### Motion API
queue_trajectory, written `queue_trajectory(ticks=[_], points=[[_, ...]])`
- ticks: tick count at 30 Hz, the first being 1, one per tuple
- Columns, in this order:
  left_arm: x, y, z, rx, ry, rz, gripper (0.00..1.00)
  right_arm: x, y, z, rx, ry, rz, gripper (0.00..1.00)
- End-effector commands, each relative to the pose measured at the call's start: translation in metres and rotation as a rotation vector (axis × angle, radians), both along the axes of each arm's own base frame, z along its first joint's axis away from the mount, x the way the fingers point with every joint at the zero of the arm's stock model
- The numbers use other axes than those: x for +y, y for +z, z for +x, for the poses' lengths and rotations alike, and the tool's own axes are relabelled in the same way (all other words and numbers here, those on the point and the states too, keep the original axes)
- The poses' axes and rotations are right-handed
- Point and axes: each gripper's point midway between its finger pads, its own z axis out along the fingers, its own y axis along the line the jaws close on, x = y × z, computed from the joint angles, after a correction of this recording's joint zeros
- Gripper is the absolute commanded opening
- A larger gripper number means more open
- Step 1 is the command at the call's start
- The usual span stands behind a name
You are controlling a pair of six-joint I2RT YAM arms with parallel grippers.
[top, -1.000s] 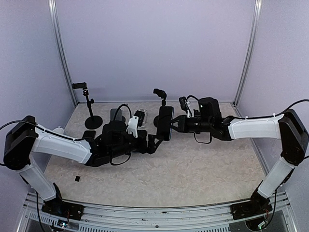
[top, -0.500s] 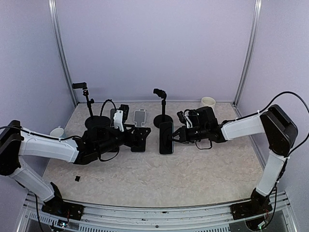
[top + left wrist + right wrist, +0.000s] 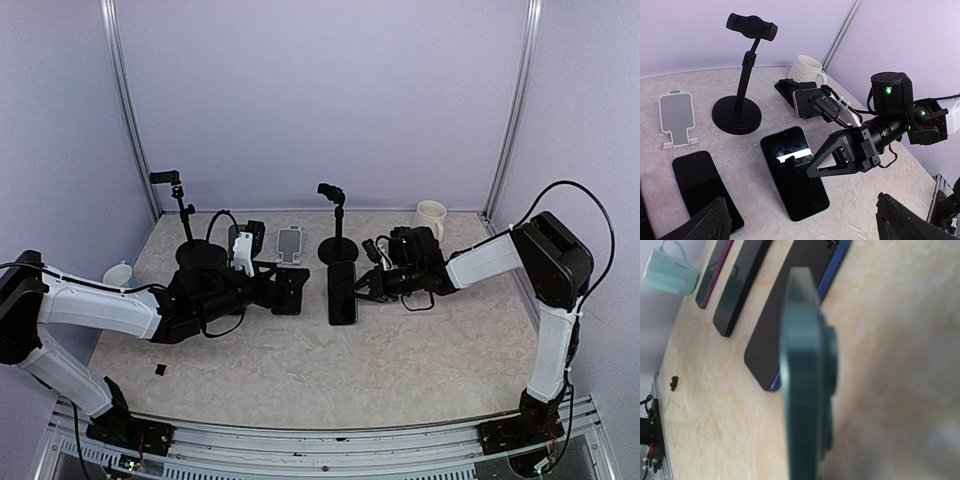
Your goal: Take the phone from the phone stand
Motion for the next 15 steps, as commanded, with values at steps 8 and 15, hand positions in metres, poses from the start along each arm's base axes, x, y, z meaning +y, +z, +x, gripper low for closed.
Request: queue_trajectory(ticks=[8,15], points=[[0.003,0.009,-0.001,-0.022,0.013,-0.023,0.99,0.004,-0.004,0.04,-0.013,-0.006,0.029,0.1],[0.005,0.011,0.0,-0.029,0.023,-0.022,0.99,-0.004,-0.016,0.054,0.011,-0.051,-0.002,0.19]])
